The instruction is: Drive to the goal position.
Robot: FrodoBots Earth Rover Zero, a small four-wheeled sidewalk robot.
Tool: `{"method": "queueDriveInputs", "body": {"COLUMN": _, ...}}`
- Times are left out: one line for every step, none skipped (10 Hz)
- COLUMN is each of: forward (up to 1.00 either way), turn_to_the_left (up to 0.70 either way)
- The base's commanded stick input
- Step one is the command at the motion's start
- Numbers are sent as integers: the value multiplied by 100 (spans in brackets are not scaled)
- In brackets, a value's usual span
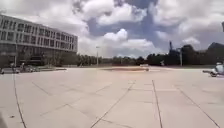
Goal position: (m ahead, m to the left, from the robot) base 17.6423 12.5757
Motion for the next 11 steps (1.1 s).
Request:
{"method": "queueDriveInputs", "body": {"forward": 100, "turn_to_the_left": 0}}
{"method": "queueDriveInputs", "body": {"forward": 100, "turn_to_the_left": 0}}
{"method": "queueDriveInputs", "body": {"forward": 100, "turn_to_the_left": 0}}
{"method": "queueDriveInputs", "body": {"forward": 100, "turn_to_the_left": 0}}
{"method": "queueDriveInputs", "body": {"forward": 100, "turn_to_the_left": 0}}
{"method": "queueDriveInputs", "body": {"forward": 100, "turn_to_the_left": 0}}
{"method": "queueDriveInputs", "body": {"forward": 100, "turn_to_the_left": 0}}
{"method": "queueDriveInputs", "body": {"forward": 100, "turn_to_the_left": 0}}
{"method": "queueDriveInputs", "body": {"forward": 100, "turn_to_the_left": 0}}
{"method": "queueDriveInputs", "body": {"forward": 100, "turn_to_the_left": 0}}
{"method": "queueDriveInputs", "body": {"forward": 100, "turn_to_the_left": 0}}
